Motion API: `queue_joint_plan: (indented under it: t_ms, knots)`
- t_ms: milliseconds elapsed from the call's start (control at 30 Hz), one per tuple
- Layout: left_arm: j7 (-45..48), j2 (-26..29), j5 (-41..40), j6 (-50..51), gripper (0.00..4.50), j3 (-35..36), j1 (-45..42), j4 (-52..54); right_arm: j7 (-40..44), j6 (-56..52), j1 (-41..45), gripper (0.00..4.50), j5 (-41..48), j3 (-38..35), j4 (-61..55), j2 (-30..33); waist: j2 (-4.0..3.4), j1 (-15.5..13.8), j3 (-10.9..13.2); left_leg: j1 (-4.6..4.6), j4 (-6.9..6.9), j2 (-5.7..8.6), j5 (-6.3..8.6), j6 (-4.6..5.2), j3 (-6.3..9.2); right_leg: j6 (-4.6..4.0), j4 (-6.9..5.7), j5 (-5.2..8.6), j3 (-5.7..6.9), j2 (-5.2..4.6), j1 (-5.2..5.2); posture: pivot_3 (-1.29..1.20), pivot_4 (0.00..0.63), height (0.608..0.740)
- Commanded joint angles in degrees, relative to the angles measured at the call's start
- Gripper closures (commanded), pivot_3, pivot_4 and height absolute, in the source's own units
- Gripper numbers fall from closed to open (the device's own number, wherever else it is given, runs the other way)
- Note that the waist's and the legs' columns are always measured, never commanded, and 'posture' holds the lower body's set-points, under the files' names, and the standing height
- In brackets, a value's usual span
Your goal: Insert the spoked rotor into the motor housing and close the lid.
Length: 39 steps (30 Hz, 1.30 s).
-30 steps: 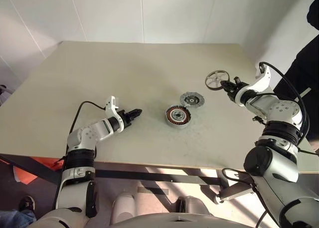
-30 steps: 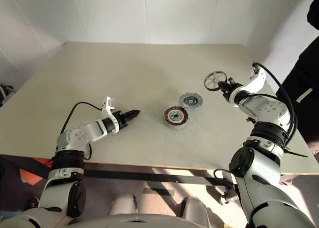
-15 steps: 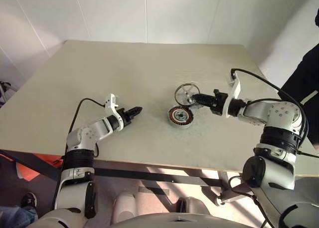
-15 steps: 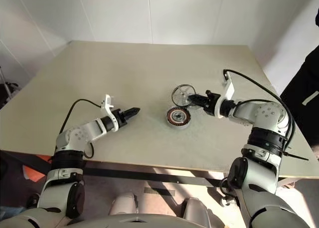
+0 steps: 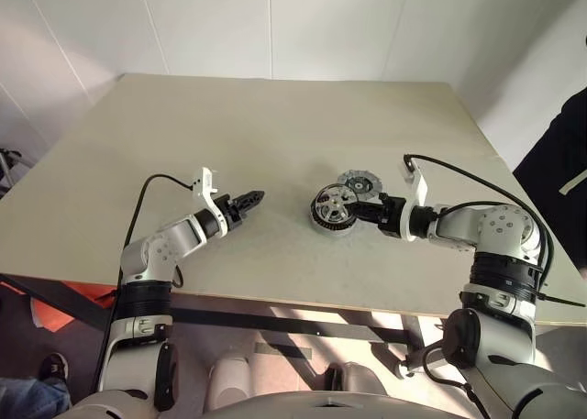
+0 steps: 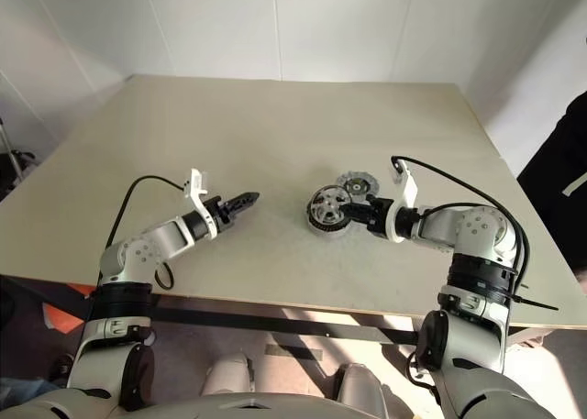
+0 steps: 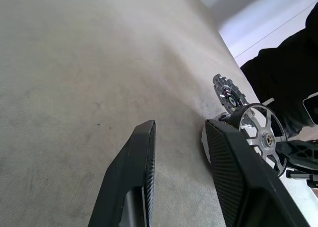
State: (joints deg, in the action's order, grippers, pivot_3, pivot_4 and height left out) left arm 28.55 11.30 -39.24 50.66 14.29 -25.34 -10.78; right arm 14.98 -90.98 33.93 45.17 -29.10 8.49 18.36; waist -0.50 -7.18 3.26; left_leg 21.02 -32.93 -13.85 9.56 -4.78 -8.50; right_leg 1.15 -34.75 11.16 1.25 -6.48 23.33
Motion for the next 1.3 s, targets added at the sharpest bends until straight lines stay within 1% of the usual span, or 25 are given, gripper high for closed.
queue_joint_plan:
  t_ms: [33,367,600,767,1300]
  knots:
    - [0.9,0.1,-0.8,-1.0,2.77,-0.1,-0.4,2.2,-0.1,-1.5,-0.3,3.74,0.2,-0.6,-3.1,-0.6,0.0,0.0,0.0,0.0,0.0,0.0,0.0,0.0,0.0,0.0,0.0,0.0,0.0,0.0,0.0,0.0,0.0,0.74]
    - [2.0,-0.1,-1.6,-0.6,2.77,-0.3,-0.1,2.9,-1.9,-1.5,1.4,3.74,3.1,-2.3,-4.2,-2.6,-0.01,0.1,0.0,-0.03,0.09,0.0,-0.03,-0.04,0.0,0.0,0.01,0.0,0.0,0.01,0.0,0.0,0.0,0.74]
    - [1.8,0.0,-1.7,-0.5,2.77,-0.6,0.2,2.8,-4.2,-1.5,2.4,3.74,6.2,-2.8,-4.0,-2.7,-0.01,0.0,0.0,-0.04,0.1,0.0,-0.04,-0.07,0.0,0.0,0.0,0.0,0.0,0.01,0.0,0.0,0.0,0.74]
    - [1.7,0.1,-1.7,-0.6,2.77,-0.8,0.3,2.8,-5.9,-1.5,1.6,3.74,5.9,-2.9,-3.3,-2.9,-0.01,0.0,0.0,-0.03,0.1,0.0,-0.05,-0.08,0.0,0.0,0.01,0.0,0.01,0.01,0.01,0.0,0.0,0.74]
    - [1.2,0.4,-1.4,-0.8,2.77,-0.6,-0.1,2.2,-7.6,-1.5,0.5,3.74,6.3,-2.2,-3.1,-3.5,-0.01,0.0,0.0,-0.04,0.11,0.0,-0.06,-0.1,0.0,0.02,0.0,0.0,0.01,0.01,0.0,0.0,0.0,0.74]
